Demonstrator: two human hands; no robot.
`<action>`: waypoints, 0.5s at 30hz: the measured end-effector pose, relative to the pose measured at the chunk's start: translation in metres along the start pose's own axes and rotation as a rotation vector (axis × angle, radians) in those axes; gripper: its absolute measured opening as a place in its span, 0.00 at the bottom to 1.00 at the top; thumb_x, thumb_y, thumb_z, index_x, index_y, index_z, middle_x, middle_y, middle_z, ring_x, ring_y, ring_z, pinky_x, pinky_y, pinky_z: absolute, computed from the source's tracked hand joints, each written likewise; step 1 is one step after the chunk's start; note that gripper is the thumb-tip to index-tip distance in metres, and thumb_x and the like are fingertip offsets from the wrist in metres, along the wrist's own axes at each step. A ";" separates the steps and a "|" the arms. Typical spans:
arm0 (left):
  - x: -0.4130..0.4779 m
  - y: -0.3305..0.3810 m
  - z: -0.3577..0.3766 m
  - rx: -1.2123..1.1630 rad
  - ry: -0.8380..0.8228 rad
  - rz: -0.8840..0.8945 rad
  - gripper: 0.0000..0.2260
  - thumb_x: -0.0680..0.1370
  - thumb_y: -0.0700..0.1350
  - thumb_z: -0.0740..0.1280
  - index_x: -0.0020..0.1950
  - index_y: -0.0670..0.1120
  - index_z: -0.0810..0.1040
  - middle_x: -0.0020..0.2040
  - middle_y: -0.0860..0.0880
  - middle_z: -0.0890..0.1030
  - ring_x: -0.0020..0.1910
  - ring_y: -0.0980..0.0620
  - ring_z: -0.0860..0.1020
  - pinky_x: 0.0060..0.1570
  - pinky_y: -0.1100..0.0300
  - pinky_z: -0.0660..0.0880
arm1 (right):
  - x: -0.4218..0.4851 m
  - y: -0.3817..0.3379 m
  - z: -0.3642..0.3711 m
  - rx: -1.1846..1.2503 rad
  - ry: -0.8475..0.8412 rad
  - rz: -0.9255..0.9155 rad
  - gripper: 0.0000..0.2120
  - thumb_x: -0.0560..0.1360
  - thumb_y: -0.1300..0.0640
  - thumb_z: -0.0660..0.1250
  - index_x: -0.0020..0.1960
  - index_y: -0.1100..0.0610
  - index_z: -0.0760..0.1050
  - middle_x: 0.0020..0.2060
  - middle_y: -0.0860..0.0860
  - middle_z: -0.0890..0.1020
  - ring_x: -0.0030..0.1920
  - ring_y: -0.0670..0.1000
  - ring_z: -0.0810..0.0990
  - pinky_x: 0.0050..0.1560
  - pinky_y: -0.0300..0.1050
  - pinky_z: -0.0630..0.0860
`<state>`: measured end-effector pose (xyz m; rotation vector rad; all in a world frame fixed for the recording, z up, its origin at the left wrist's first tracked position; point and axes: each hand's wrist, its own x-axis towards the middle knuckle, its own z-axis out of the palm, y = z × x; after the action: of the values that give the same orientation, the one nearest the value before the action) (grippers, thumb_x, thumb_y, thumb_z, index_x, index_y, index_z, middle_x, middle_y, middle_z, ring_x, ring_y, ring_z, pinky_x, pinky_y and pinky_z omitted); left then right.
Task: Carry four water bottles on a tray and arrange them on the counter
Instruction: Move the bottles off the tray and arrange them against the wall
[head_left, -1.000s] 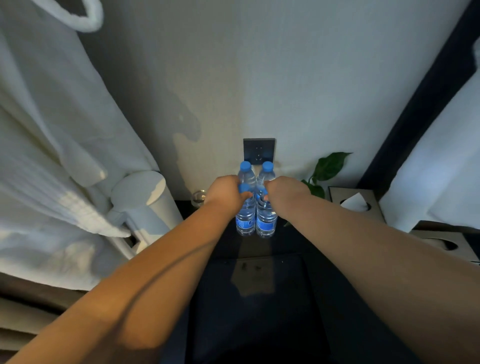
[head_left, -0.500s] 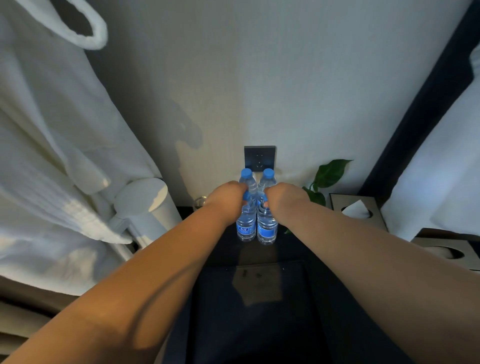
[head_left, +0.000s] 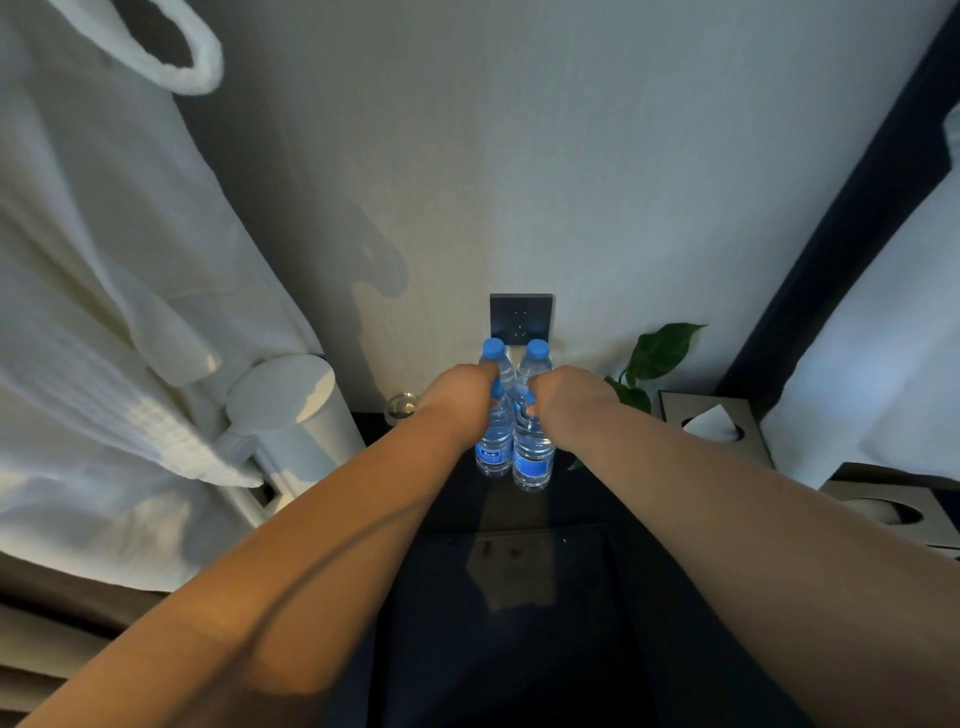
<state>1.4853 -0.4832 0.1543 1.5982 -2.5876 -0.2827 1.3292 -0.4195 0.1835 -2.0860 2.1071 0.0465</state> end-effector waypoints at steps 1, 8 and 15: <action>0.001 -0.001 -0.001 0.008 -0.004 0.000 0.13 0.77 0.38 0.68 0.61 0.46 0.74 0.50 0.44 0.80 0.47 0.45 0.78 0.45 0.52 0.76 | 0.000 0.000 0.001 0.010 0.001 -0.005 0.08 0.82 0.61 0.66 0.60 0.57 0.78 0.47 0.55 0.79 0.45 0.52 0.78 0.45 0.46 0.75; 0.004 -0.006 0.001 -0.027 0.001 -0.007 0.10 0.77 0.39 0.68 0.57 0.48 0.75 0.50 0.45 0.80 0.45 0.47 0.77 0.43 0.55 0.74 | 0.007 0.000 0.007 0.048 0.049 -0.008 0.11 0.81 0.61 0.66 0.63 0.57 0.74 0.45 0.54 0.76 0.44 0.52 0.76 0.42 0.46 0.72; 0.009 -0.006 0.005 -0.058 0.017 -0.010 0.12 0.77 0.39 0.69 0.60 0.46 0.75 0.51 0.45 0.80 0.43 0.48 0.75 0.42 0.56 0.71 | 0.016 0.010 0.014 0.058 0.042 -0.081 0.13 0.79 0.63 0.66 0.62 0.55 0.73 0.49 0.53 0.79 0.45 0.51 0.74 0.42 0.46 0.69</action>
<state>1.4858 -0.4930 0.1478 1.5882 -2.5349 -0.3394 1.3209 -0.4332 0.1667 -2.1548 2.0190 -0.0684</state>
